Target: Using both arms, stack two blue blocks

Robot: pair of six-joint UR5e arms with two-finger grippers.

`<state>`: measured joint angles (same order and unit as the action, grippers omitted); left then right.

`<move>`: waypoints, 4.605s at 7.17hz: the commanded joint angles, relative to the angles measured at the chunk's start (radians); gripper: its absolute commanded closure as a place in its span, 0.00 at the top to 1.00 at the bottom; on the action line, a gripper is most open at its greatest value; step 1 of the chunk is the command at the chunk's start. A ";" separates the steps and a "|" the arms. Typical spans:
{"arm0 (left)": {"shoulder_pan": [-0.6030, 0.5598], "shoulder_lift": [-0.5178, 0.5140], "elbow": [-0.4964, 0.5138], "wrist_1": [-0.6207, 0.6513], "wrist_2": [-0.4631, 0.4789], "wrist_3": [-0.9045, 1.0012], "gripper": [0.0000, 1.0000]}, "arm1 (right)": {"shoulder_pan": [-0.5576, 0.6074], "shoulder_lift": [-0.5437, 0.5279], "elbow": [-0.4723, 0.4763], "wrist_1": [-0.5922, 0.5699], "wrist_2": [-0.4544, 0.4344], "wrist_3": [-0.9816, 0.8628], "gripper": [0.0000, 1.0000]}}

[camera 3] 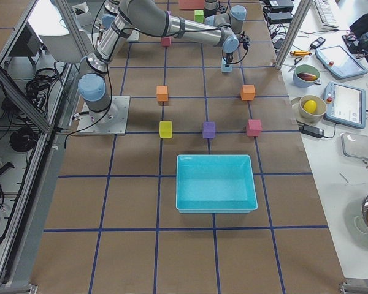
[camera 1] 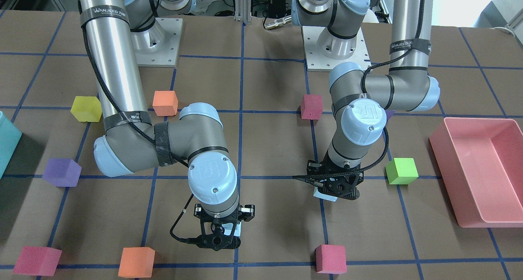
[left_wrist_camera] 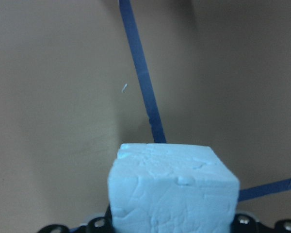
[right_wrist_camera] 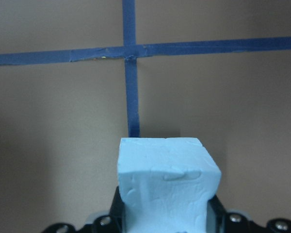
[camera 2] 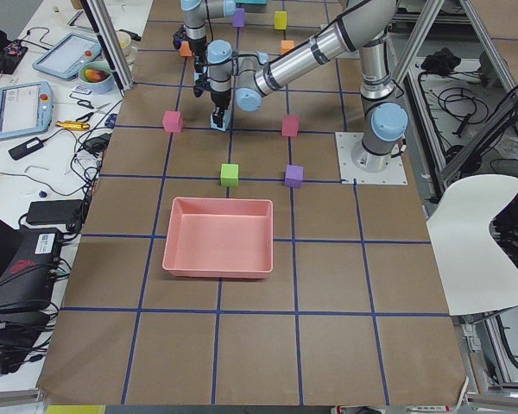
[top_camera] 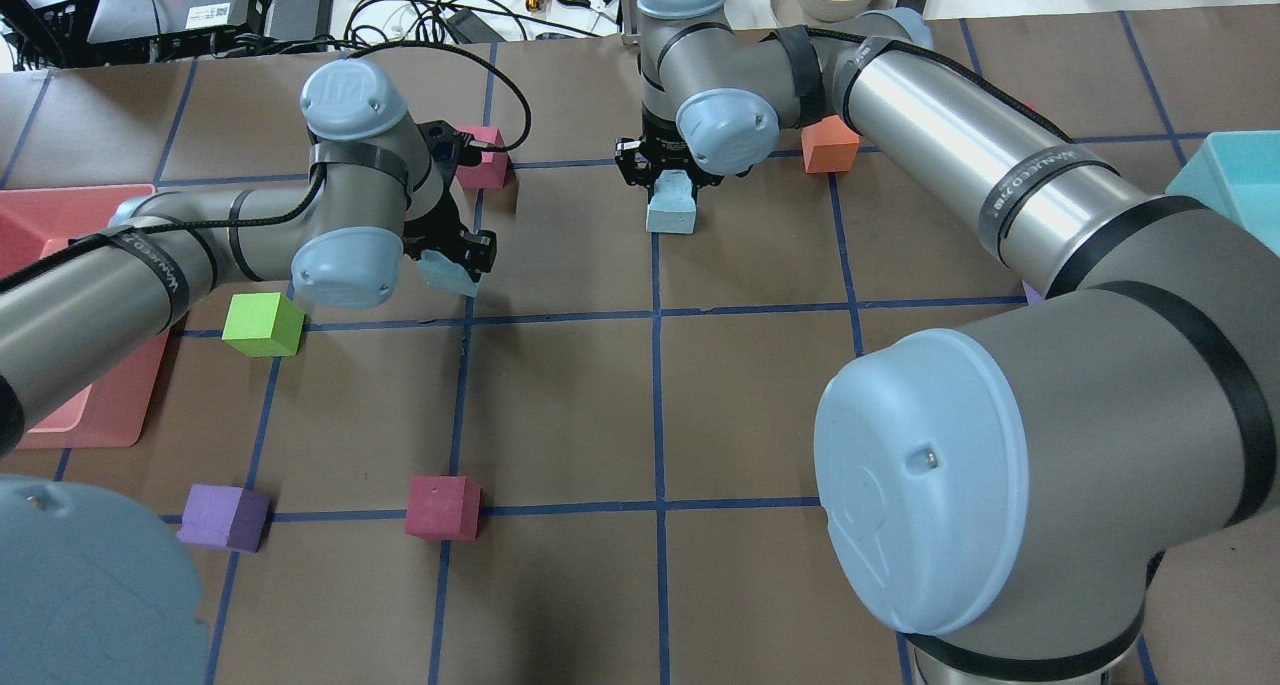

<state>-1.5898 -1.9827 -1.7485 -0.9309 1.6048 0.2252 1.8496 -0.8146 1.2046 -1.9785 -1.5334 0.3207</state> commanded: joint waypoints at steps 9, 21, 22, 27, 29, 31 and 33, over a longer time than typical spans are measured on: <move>-0.058 -0.048 0.326 -0.292 -0.008 -0.066 0.00 | 0.011 0.018 -0.003 -0.008 0.015 0.000 1.00; -0.258 -0.243 0.544 -0.284 -0.077 -0.438 0.00 | -0.265 -0.685 0.412 0.308 -0.048 -0.238 1.00; -0.275 -0.277 0.582 -0.284 -0.086 -0.496 0.00 | -0.260 -0.698 0.418 0.326 -0.164 -0.229 1.00; -0.315 -0.321 0.590 -0.278 -0.075 -0.524 0.00 | -0.256 -0.730 0.426 0.418 -0.075 -0.239 1.00; -0.315 -0.326 0.590 -0.278 -0.072 -0.517 0.00 | -0.259 -0.730 0.426 0.412 -0.056 -0.233 1.00; -0.315 -0.337 0.590 -0.278 -0.071 -0.524 0.00 | -0.262 -0.742 0.426 0.417 -0.056 -0.232 1.00; -0.315 -0.340 0.589 -0.276 -0.065 -0.529 0.00 | -0.262 -0.744 0.426 0.415 -0.056 -0.230 1.00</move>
<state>-1.9052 -2.3198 -1.1583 -1.2078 1.5360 -0.3012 1.5878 -1.5573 1.6306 -1.5613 -1.5900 0.0897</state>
